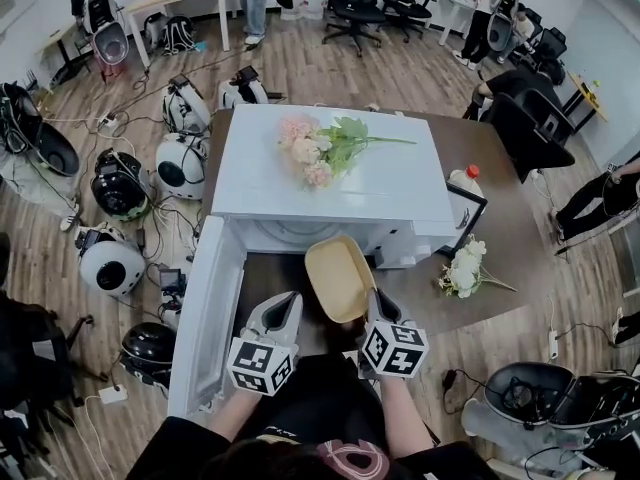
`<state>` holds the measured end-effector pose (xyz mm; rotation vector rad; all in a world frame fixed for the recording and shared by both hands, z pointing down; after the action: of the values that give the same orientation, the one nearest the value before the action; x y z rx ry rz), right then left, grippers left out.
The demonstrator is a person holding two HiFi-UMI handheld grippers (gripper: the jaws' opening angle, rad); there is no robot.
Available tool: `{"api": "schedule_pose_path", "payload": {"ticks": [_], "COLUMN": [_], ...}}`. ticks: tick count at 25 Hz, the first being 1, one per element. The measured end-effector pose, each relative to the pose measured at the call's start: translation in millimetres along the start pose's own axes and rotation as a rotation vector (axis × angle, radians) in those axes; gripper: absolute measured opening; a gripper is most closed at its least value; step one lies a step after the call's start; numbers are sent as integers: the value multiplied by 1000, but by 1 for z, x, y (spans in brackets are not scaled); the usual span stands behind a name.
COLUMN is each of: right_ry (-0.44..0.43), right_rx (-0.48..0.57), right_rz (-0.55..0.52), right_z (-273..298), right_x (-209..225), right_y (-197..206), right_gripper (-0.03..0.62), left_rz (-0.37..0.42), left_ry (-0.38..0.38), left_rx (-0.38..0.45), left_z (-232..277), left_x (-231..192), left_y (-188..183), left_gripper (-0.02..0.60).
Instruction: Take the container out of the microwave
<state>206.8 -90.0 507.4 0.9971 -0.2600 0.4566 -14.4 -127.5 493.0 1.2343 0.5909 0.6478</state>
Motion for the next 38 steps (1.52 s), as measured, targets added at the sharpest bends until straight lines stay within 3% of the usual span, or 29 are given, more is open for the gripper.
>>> {"api": "schedule_pose_path", "payload": {"ticks": [17,38], "right_ry": [31,60], "right_rx": [-6,-38], "right_rz": [-6,-37], "right_z": [-20,-11], "right_x": [13,-4], "right_y": [16,27], "right_gripper": [35,34], "left_rz": [8,30], "left_ry": [9,2], "left_rx": [-16,-37], "left_z": [-12,-19], "left_x": [10,-5], "left_y": [9,9], "left_gripper": [9,9]}}
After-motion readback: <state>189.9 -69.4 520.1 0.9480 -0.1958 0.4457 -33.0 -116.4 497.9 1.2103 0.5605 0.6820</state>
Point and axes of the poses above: the fingertips, and each gripper's own axes: z forward along the fingers, x to its right, y out of its underside, the point moved 8 cm from there along -z, backward along the fingers, and after that the axes turned 13 degrees about z, right-handed, at the moved point
